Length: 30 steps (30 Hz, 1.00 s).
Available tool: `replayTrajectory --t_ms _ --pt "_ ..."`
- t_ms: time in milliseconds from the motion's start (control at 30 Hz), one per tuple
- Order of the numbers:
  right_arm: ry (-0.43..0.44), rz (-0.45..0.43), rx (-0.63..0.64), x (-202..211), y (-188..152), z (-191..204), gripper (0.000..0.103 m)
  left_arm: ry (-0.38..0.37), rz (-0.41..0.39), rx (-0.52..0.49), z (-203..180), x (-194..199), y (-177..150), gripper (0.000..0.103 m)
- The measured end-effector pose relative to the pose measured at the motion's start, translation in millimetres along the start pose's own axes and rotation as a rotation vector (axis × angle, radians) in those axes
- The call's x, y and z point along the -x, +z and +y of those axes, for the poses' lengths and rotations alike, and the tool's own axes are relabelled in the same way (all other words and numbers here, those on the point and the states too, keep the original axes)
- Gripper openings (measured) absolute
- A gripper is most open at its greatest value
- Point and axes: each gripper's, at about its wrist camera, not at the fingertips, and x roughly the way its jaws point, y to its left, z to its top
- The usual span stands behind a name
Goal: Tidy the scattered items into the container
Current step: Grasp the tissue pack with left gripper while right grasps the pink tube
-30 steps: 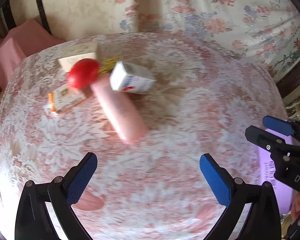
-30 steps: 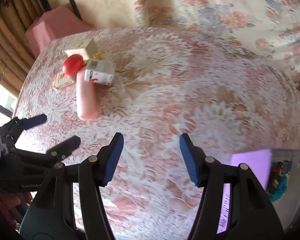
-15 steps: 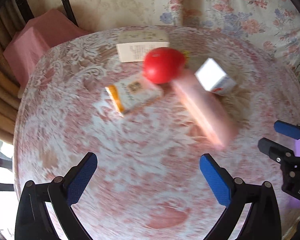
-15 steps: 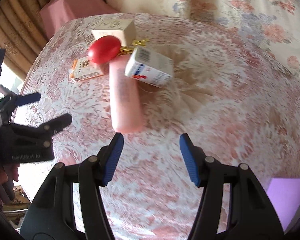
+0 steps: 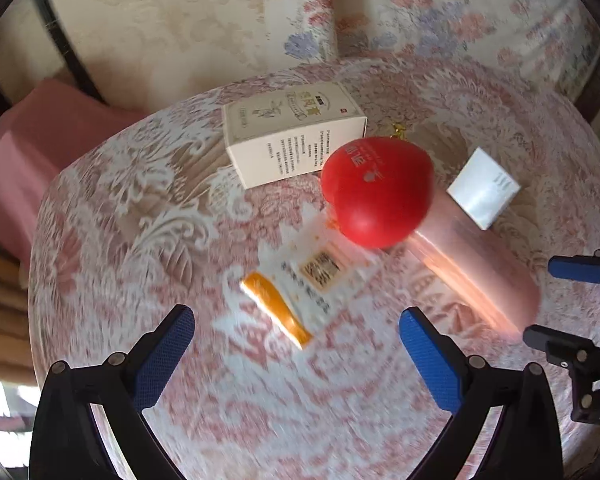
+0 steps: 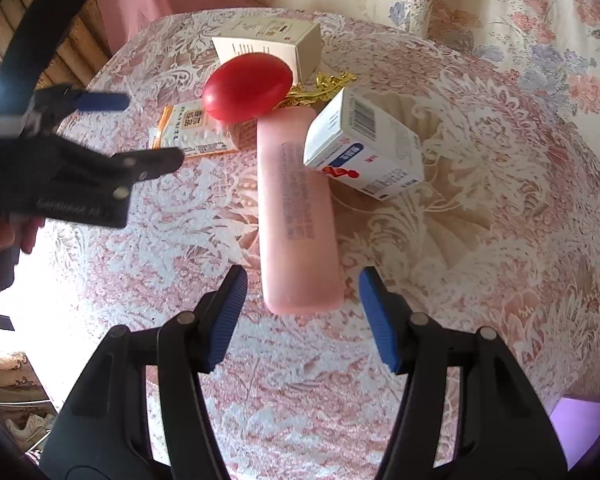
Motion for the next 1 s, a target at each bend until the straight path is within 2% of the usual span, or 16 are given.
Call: replayTrajectory --t_ms 167,267,333,600,833,1000 --pt "-0.003 0.011 0.005 -10 2 2 0.062 -0.004 0.02 -0.118 -4 -21 10 0.098" --pt "-0.005 0.017 0.009 -16 3 3 0.062 -0.022 0.035 -0.14 -4 -30 13 0.088" --pt "-0.006 0.021 0.011 -20 4 4 0.062 -0.035 0.044 -0.141 -3 -35 14 0.082" --pt "-0.018 0.004 0.035 -26 11 13 0.061 -0.075 0.025 -0.099 -1 -33 11 0.071" --pt "-0.014 0.004 0.024 -31 11 16 0.052 -0.092 0.021 -0.061 0 -25 -1 0.058" --pt "-0.013 -0.006 0.017 -26 5 20 0.052 -0.112 0.015 -0.03 -4 -19 -12 0.057"
